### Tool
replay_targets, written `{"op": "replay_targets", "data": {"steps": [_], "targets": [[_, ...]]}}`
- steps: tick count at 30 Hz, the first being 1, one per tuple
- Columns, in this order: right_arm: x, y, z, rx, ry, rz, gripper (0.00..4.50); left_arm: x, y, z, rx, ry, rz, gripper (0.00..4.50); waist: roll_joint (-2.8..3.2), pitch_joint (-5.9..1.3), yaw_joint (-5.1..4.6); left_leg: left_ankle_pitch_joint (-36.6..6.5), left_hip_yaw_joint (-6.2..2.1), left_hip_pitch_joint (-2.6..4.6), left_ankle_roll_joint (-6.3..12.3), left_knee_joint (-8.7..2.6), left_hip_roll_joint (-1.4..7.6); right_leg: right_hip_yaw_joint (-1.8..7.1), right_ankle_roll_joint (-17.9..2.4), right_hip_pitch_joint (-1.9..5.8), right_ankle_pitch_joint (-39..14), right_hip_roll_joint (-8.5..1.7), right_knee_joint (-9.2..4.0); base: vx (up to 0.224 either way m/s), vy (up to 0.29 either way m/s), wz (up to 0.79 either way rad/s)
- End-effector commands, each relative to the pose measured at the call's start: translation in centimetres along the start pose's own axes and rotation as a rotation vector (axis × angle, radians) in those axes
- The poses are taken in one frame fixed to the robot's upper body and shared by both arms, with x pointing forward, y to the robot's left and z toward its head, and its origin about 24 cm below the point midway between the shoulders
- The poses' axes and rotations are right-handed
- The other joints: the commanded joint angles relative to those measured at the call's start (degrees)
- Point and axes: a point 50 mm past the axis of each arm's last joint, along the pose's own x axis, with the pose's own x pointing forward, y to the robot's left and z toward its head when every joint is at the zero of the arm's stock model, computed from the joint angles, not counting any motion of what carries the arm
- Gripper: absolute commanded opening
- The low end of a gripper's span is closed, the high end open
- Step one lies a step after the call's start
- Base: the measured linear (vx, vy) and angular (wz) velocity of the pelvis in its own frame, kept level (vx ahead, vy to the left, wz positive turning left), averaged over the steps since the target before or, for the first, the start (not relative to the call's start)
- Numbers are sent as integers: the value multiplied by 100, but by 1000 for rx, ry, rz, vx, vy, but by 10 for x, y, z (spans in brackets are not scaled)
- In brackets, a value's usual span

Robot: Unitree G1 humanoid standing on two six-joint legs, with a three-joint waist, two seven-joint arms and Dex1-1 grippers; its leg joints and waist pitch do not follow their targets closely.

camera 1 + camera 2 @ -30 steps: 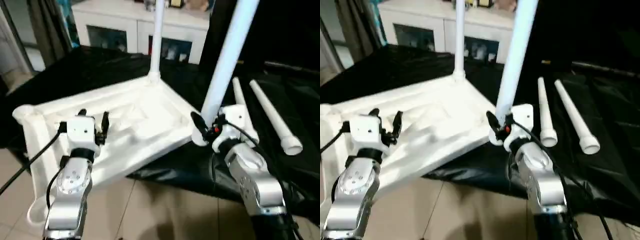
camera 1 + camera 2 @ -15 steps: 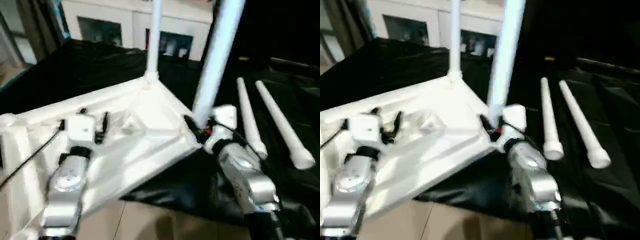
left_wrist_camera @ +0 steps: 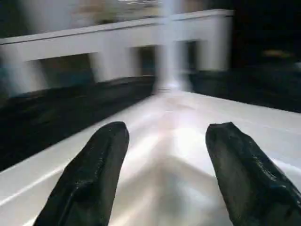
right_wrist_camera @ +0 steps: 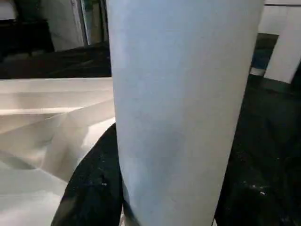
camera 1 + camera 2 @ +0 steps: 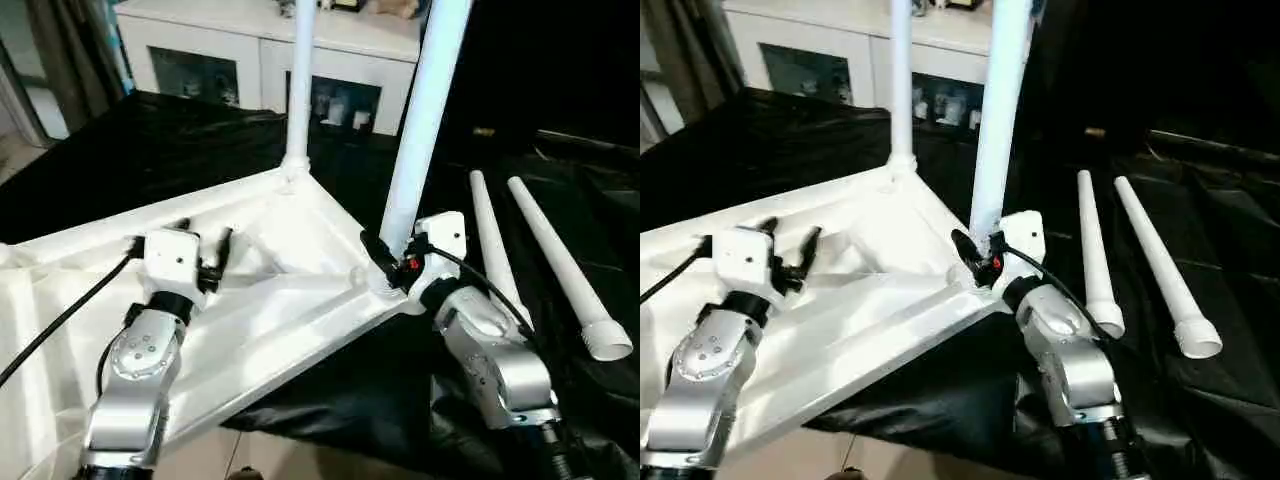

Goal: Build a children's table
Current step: Insert table leg to table base

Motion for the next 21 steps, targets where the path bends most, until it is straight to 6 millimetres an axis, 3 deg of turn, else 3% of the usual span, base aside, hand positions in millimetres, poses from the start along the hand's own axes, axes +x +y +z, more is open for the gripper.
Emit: {"op": "replay_targets", "data": {"steps": [1, 2, 3, 4, 6, 9, 10, 12, 13, 14, 15, 19, 21], "targets": [[1, -4, 9, -10, -15, 36, 191, 5, -6, 6, -46, -22, -152, 307, 66, -241, -16, -1085, -54, 239, -256, -661, 455, 273, -984, 161, 19, -551, -423, -84, -6, -1], [0, -4, 9, -13, -9, 51, 191, 6, -5, 8, -55, -23, -181, 307, 86, -198, -18, -1844, -24, 293, -386, -735, 485, 299, -962, 96, -698, -565, -498, -84, -6, -1], [0, -5, 10, -16, -4, 64, 191, 7, -5, 9, -64, -24, -207, 307, 86, -198, -18, -1844, -24, 293, -386, -735, 485, 299, -962, 96, -698, -565, -498, -86, -13, 1], [-2, -5, 11, -13, 10, 115, 191, 9, -4, 15, -115, -12, -326, 307, 97, -141, -24, -2557, -6, 341, -541, -775, 484, 349, -870, 33, -1696, -614, -600, -82, -18, -1], [-5, -6, 14, 0, 24, 175, 191, 10, -4, 17, -144, 33, -456, 307, 110, -162, 11, -2632, 8, 364, -600, -781, 485, 371, -797, 11, -2003, -632, -635, -73, -19, -2], [-13, -7, 20, -10, 57, 294, 191, 5, -4, 12, -79, 186, -705, 307, 100, -170, 30, -2061, 47, 301, -442, -815, 475, 380, -734, 66, -1567, -593, -606, 0, 0, 0], [-16, -9, 22, -11, 70, 330, 191, 4, -2, 11, -49, 223, -766, 307, 162, -179, 49, -2013, 70, 328, -397, -793, 466, 401, -724, 23, -1688, -593, -619, 0, 0, 0], [-20, -11, 23, -19, 86, 365, 191, 2, 3, 9, -26, 290, -836, 307, 178, -189, 43, -1812, 66, 286, -383, -797, 477, 403, -784, 64, -1578, -596, -591, 0, 0, 0], [-22, -11, 24, -26, 94, 378, 191, 1, 4, 8, -15, 318, -868, 307, 213, -200, 57, -1763, 79, 329, -342, -785, 470, 408, -808, 29, -1482, -572, -603, 0, 0, 0], [-27, -14, 24, -51, 121, 404, 191, -4, 8, 5, -3, 421, -956, 307, 249, -209, 44, -1625, 88, 300, -348, -774, 479, 405, -944, 42, -1205, -571, -553, 0, 0, 0], [-29, -15, 24, -60, 132, 410, 191, -7, 9, 4, 12, 468, -991, 307, 287, -210, 50, -1615, 88, 308, -350, -777, 468, 402, -948, 44, -1179, -557, -556, 0, 0, 0], [-33, -17, 23, -83, 149, 397, 191, -5, 15, -3, 103, 576, -964, 307, 282, -251, 18, -1068, 134, 284, -228, -707, 465, 384, -1212, 73, -235, -525, -465, 0, 0, 0], [-34, -17, 23, -91, 159, 398, 191, -3, 16, -7, 124, 604, -942, 307, 307, -303, 33, -698, 139, 264, -144, -658, 464, 375, -1296, 99, 348, -523, -410, 0, 0, 0]]}}
